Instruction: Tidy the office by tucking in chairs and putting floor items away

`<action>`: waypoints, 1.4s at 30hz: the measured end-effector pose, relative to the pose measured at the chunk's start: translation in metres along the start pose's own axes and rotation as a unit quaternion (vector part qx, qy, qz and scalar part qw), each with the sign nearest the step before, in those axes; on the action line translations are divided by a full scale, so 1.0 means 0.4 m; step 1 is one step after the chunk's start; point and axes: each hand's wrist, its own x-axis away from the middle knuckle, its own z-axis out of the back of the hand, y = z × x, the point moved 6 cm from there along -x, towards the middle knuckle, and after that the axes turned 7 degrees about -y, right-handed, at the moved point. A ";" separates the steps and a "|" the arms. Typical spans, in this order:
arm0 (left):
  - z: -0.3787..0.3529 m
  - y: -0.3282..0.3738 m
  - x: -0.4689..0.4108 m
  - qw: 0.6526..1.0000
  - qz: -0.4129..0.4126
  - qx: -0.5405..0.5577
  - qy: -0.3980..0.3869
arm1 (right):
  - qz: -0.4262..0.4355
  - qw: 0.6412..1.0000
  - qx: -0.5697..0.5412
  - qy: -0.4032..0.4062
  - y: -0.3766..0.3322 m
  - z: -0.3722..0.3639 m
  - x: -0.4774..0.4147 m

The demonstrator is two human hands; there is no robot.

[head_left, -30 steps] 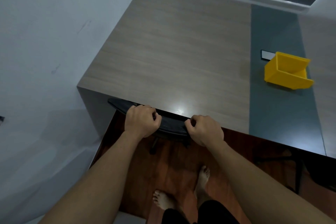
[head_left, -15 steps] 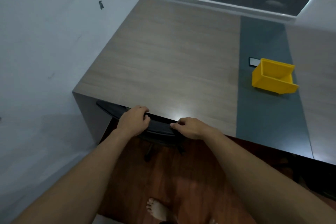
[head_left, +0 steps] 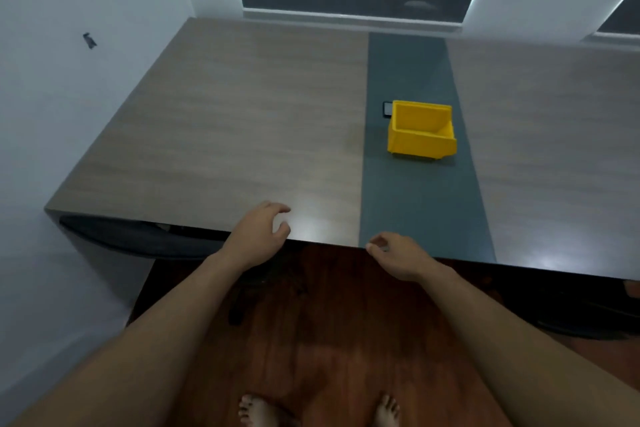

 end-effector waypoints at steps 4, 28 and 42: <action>-0.140 0.125 -0.048 1.000 -0.007 0.005 -0.008 | 0.002 0.999 -0.015 0.040 0.190 0.068 0.036; -0.726 0.178 -0.529 0.993 0.007 -0.118 -0.001 | 0.057 0.970 0.165 0.170 0.665 0.052 -0.347; -0.764 0.164 -0.589 0.975 -0.005 -0.211 0.073 | 0.033 0.943 0.231 0.237 0.669 0.055 -0.372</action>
